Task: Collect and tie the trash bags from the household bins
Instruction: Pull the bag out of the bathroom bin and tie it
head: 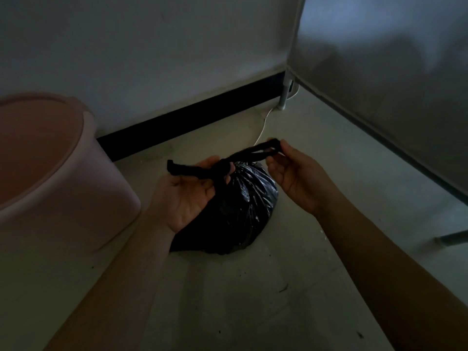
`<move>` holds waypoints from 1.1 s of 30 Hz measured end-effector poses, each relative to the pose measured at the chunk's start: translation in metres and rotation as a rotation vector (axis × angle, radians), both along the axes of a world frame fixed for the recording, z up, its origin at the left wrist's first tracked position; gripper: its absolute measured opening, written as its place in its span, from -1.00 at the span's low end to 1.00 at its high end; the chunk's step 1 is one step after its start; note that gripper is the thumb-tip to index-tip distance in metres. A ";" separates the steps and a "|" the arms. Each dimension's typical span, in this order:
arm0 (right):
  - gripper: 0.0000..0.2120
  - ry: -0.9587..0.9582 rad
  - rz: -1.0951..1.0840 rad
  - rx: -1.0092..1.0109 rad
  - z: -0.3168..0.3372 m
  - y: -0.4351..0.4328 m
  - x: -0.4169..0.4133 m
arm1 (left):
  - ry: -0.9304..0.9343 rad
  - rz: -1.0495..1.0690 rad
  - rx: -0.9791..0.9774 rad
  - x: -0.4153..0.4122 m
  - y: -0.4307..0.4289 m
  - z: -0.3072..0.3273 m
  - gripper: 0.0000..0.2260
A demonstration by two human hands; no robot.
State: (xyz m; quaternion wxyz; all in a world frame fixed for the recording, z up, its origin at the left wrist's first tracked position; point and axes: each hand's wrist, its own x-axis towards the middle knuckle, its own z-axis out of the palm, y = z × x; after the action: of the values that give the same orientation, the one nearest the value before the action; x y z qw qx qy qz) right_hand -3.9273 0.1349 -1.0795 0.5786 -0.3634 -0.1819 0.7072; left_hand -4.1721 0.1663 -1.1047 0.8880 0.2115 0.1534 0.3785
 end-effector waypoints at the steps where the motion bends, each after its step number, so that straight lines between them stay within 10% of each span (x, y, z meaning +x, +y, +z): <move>1: -0.70 0.023 -0.004 -0.003 -0.002 0.001 0.001 | 0.028 0.006 0.032 0.001 -0.001 0.000 -0.56; 3: -0.58 -0.042 0.030 0.000 -0.008 0.004 0.002 | 0.163 0.040 0.133 0.004 -0.004 0.000 -0.52; 9: -0.52 -1.170 0.240 0.246 -0.020 0.012 -0.008 | 0.580 0.100 0.348 0.015 -0.012 0.010 -0.49; 26: -0.52 -1.142 0.421 0.269 -0.032 0.008 -0.022 | 0.951 0.419 0.313 0.025 -0.005 0.012 -0.82; 33: -0.61 -1.278 0.101 0.116 -0.047 0.006 -0.052 | 0.554 0.487 -0.117 0.019 0.001 0.007 -0.72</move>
State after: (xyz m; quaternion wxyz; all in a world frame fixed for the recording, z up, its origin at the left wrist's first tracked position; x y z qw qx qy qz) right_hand -3.9790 0.1411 -1.1262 0.3410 -0.6720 -0.5457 0.3666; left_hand -4.1530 0.1676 -1.0977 0.7072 0.2119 0.4551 0.4978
